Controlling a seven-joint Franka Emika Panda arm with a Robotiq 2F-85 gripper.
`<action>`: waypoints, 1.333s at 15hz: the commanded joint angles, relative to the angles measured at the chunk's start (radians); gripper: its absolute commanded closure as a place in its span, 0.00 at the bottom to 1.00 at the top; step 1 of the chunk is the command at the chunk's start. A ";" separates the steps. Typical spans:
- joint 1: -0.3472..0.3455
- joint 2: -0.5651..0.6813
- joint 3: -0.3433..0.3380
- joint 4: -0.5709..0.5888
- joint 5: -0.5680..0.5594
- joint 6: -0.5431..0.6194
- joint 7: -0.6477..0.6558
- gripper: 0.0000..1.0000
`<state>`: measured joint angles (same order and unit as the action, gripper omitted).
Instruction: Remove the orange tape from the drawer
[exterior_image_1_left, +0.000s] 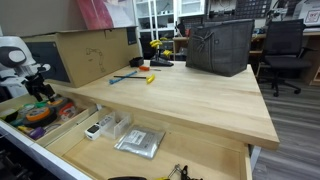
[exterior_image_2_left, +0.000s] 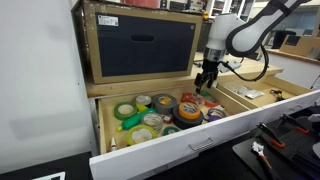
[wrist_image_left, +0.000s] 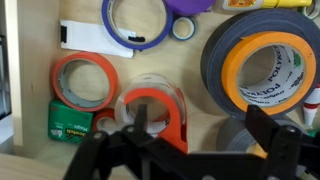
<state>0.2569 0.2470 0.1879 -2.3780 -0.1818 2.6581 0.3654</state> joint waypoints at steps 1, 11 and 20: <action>0.002 0.052 -0.005 0.008 0.043 0.083 -0.069 0.00; 0.040 0.282 0.015 0.169 0.099 0.074 -0.163 0.00; 0.053 0.283 0.006 0.162 0.102 0.075 -0.183 0.72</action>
<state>0.2997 0.5403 0.2004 -2.2136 -0.1047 2.7357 0.2138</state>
